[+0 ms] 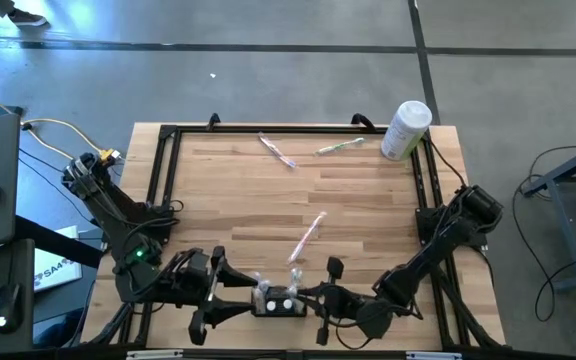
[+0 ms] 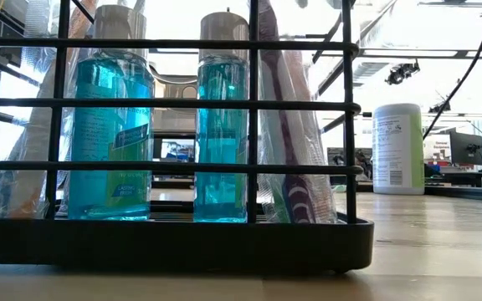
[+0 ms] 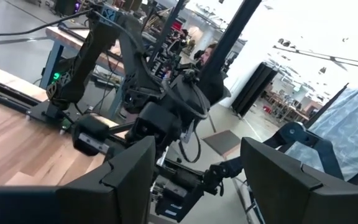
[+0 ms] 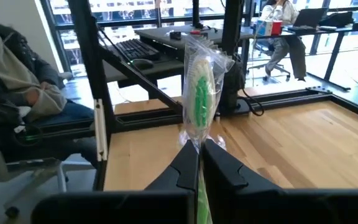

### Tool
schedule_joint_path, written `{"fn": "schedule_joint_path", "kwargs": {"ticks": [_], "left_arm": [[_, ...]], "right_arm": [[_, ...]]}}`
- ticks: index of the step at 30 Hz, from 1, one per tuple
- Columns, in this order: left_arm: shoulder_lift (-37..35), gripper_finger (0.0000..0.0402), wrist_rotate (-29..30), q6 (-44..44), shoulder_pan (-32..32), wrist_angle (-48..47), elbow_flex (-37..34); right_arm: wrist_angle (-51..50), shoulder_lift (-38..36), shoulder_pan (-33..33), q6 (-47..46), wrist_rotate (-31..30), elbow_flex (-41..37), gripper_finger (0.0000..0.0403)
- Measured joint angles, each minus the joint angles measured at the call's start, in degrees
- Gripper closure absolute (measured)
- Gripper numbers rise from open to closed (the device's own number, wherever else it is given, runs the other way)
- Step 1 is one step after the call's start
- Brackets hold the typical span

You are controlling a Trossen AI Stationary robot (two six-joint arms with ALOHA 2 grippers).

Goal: Pick & Place toothbrushing station
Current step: Put the bottom green toothbrush into the black wire organizer

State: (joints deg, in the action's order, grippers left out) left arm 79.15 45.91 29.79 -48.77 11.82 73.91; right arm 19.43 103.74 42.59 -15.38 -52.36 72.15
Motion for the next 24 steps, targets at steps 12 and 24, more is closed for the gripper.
{"fn": "schedule_joint_path", "kwargs": {"ticks": [12,24], "left_arm": [[0.00,0.0167,0.00,0.01,0.00,0.02,0.00],[0.00,0.0167,0.01,0.05,0.00,0.07,0.00]], "right_arm": [[-2.09,2.47,0.08,-4.54,-0.12,0.01,0.0399],[-1.63,5.29,-0.45,-7.88,1.28,0.02,0.0399]]}}
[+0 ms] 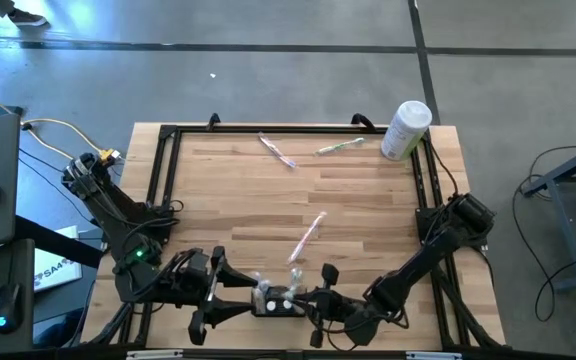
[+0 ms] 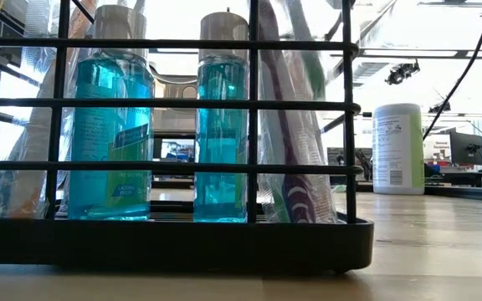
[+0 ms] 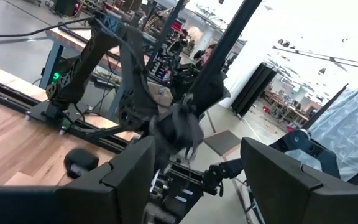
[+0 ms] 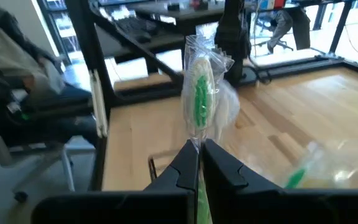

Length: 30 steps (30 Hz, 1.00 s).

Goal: Pick & Place toothbrushing station
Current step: Put the bottom green toothbrush into the black wire organizer

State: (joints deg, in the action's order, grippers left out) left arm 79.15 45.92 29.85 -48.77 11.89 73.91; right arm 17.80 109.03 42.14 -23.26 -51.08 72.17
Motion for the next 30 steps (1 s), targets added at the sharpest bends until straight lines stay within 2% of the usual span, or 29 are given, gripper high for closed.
{"fn": "schedule_joint_path", "kwargs": {"ticks": [14,20,25,30], "left_arm": [[-0.02,0.0167,0.03,0.37,0.00,0.19,0.00],[-0.02,0.0167,0.03,0.37,0.00,0.06,0.00],[-0.02,0.0167,0.56,0.37,0.04,-0.02,0.00],[-0.02,0.0167,2.51,0.37,0.04,-0.01,0.00]], "right_arm": [[2.97,3.04,-0.92,-2.16,2.22,-0.63,0.0399],[13.30,3.04,-0.76,-5.35,2.00,-7.28,0.0399],[23.59,3.04,-0.18,-3.61,1.62,-11.86,0.0399],[25.07,3.04,0.29,-2.61,1.67,-12.14,0.0399]]}}
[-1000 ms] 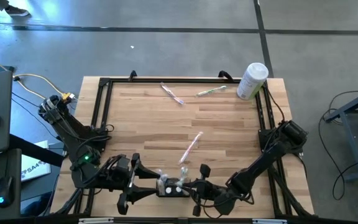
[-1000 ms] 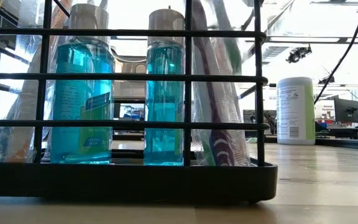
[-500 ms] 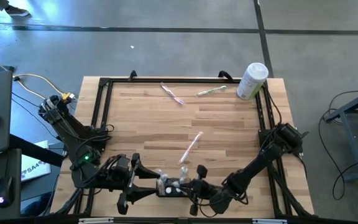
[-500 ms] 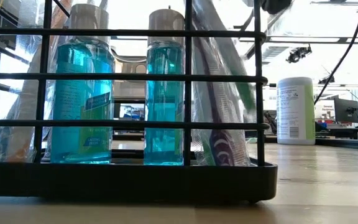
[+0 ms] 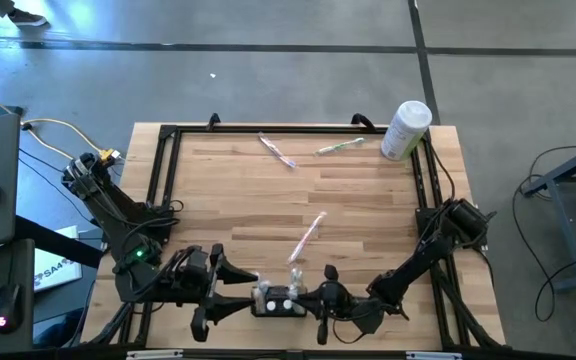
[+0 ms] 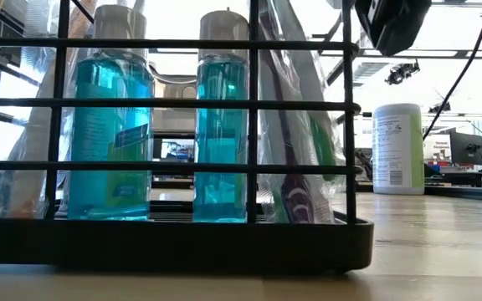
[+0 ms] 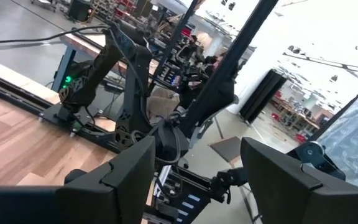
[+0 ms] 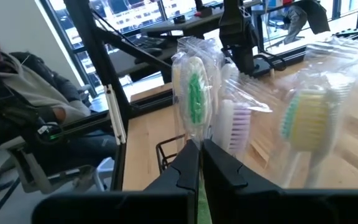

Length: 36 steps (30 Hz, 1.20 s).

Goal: Pick & Place toothbrushing station
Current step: Put the bottom green toothbrush into the black wire organizer

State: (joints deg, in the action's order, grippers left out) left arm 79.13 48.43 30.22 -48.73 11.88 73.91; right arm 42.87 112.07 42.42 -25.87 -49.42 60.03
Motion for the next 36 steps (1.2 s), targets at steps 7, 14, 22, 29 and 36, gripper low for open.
{"fn": "schedule_joint_path", "kwargs": {"ticks": [7,14,22,29,36], "left_arm": [[0.00,0.0167,0.26,0.02,0.02,0.13,0.00],[0.00,0.0167,0.32,0.04,0.00,0.24,0.00],[0.00,0.0167,0.28,0.07,0.00,0.11,0.00],[0.00,0.0167,0.21,0.09,0.00,0.09,0.00],[0.00,0.0167,0.21,0.09,0.00,0.10,0.00]], "right_arm": [[-0.64,-0.02,0.47,-0.49,0.05,0.00,0.0399],[-4.33,-0.07,1.36,-3.55,-1.04,0.00,0.0399],[-7.12,-0.13,1.48,-6.05,-1.57,0.02,0.0399],[-7.34,-0.17,1.43,-6.05,-0.39,0.02,0.0399],[-7.46,-0.17,1.43,-6.94,-0.26,0.04,0.0399]]}}
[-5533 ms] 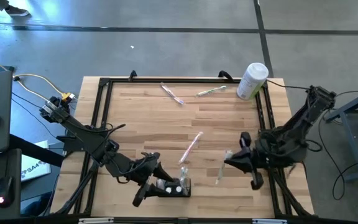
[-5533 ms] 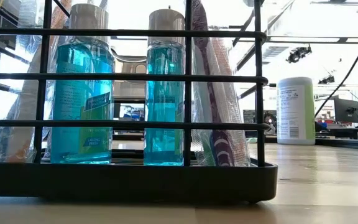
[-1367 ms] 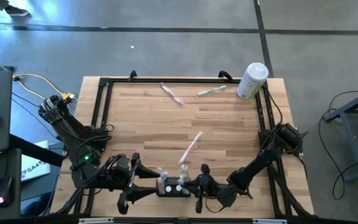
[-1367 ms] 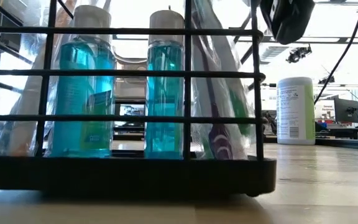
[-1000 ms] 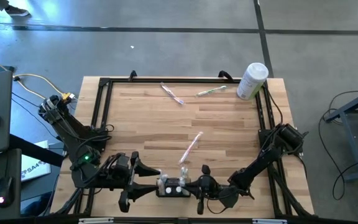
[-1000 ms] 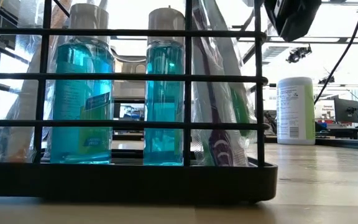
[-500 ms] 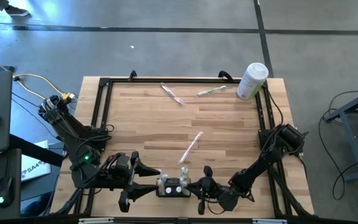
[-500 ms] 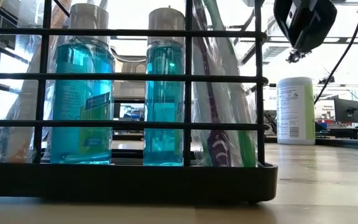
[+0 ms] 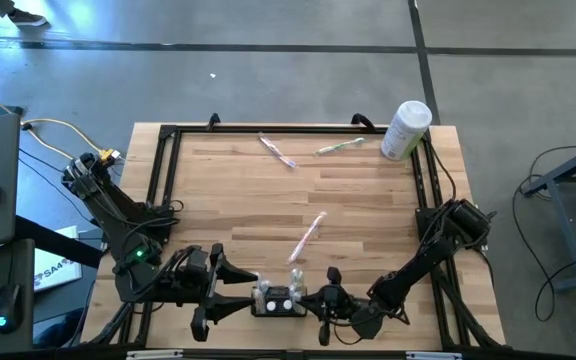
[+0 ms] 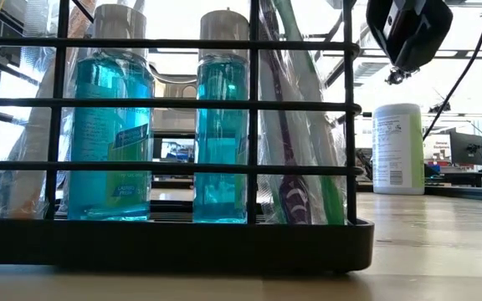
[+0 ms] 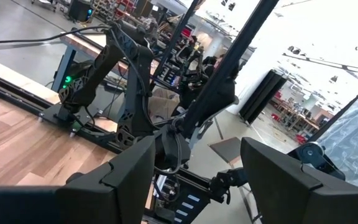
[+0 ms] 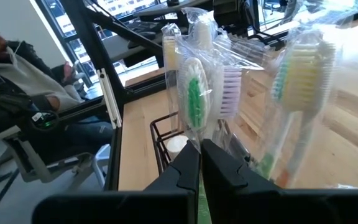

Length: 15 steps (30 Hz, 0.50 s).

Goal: Pick & Place toothbrushing station
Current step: Put the bottom green toothbrush into the black wire organizer

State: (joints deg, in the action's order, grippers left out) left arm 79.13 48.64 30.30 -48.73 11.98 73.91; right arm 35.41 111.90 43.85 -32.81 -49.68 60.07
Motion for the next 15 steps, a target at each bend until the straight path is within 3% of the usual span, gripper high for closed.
{"fn": "schedule_joint_path", "kwargs": {"ticks": [15], "left_arm": [[0.00,0.0167,0.00,0.00,0.00,0.16,0.00]], "right_arm": [[-0.10,0.00,-0.41,-0.67,2.31,0.01,0.0385]]}}
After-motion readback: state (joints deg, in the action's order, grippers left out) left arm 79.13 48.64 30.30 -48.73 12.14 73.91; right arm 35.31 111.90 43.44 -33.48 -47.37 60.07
